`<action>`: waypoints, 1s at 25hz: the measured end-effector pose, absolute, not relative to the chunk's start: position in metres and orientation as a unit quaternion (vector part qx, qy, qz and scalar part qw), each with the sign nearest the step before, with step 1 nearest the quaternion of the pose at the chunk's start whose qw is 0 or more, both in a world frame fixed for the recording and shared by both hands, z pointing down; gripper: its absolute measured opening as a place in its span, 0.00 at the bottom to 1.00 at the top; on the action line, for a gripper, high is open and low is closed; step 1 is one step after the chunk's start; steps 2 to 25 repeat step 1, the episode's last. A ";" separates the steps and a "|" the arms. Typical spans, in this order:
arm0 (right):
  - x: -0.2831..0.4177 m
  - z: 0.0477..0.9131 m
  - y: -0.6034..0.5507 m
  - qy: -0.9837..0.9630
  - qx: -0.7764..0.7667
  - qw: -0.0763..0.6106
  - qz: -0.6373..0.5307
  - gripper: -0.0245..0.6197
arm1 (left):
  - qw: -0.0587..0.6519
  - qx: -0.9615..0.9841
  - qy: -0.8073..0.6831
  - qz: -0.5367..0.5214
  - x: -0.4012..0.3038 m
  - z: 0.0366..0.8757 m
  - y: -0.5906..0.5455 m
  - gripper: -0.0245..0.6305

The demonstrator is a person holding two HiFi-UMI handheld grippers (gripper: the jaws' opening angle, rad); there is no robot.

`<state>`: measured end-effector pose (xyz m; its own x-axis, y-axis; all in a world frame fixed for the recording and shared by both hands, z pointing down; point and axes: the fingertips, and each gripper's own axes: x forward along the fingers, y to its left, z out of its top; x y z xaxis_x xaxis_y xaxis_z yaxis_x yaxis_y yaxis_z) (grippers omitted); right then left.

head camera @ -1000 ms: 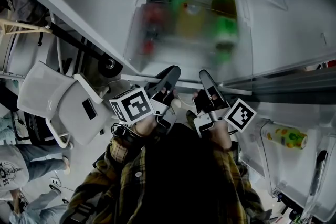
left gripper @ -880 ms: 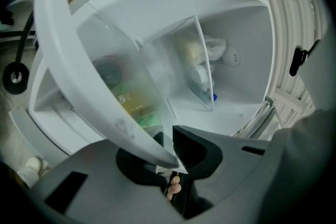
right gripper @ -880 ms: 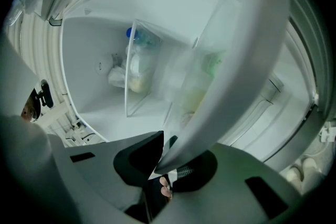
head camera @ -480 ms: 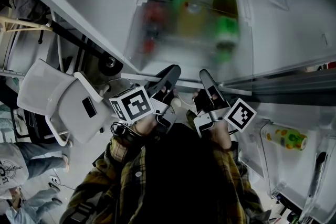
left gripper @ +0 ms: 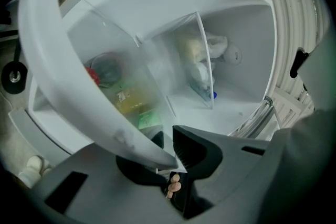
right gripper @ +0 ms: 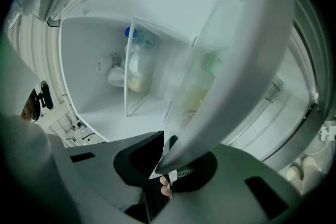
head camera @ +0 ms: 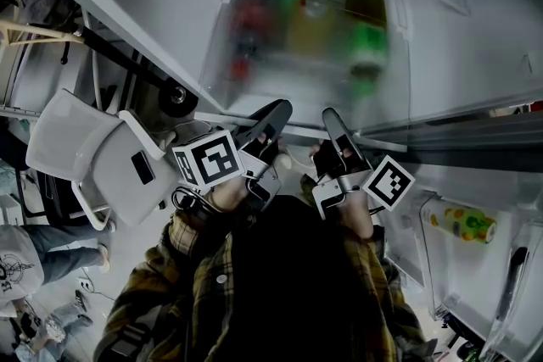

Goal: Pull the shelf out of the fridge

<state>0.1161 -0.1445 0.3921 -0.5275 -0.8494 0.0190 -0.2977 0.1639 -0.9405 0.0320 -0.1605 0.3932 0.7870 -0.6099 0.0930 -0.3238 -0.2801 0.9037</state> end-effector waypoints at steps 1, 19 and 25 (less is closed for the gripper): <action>0.116 0.392 -0.145 0.713 -0.403 0.273 -0.506 0.12 | 0.522 0.789 -0.294 -0.136 0.032 0.393 -0.161 0.14; 0.116 0.392 -0.145 0.713 -0.403 0.273 -0.506 0.12 | 0.522 0.789 -0.294 -0.136 0.032 0.393 -0.161 0.14; 0.116 0.392 -0.145 0.713 -0.403 0.273 -0.506 0.12 | 0.522 0.789 -0.294 -0.136 0.032 0.393 -0.161 0.14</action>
